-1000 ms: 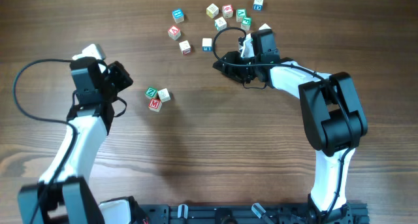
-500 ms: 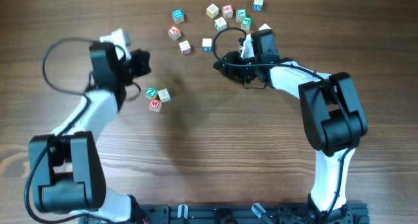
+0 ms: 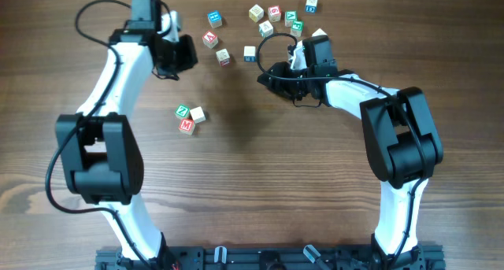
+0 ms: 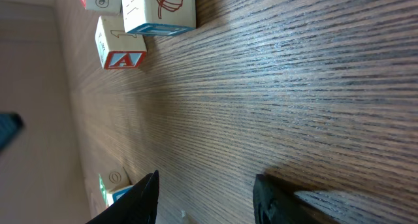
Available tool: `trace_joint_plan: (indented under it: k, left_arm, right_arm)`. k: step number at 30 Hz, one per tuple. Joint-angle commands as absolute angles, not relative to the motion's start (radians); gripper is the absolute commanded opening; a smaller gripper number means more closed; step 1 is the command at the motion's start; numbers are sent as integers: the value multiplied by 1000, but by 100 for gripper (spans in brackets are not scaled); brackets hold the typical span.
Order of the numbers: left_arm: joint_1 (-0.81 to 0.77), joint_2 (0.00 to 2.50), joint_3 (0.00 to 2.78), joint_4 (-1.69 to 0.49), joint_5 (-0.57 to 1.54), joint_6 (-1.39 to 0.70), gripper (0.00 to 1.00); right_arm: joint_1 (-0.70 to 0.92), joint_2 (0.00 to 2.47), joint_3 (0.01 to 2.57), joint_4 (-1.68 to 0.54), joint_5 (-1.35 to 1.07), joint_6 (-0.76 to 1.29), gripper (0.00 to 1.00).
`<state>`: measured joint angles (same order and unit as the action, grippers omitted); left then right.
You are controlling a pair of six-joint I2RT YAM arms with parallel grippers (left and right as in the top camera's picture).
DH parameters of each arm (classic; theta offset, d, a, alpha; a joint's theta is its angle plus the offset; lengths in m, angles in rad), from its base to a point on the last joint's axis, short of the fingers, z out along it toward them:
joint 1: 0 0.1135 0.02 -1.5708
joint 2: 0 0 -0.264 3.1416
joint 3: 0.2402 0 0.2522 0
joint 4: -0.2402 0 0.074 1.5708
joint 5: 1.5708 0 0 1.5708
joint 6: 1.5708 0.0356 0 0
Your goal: Form a circle
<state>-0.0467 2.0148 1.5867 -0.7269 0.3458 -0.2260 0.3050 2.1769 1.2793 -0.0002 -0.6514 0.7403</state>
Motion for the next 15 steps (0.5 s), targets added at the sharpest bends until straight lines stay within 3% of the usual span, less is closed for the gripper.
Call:
trace_joint_plan:
  k: [1,8,15]
  left_arm:
    - [-62,2041,1589,-802,240,-187,4]
    - [-39,2050,1586,-918,187,-190,4]
    - [-39,2050,1532,-856,136,-160,4]
  right_arm:
    - [311,2234,1252,-24,-580,739,48]
    - [311,2234,1252,-24,-580,739,48]
    - [311,2234,1252,-25,-580,739,48]
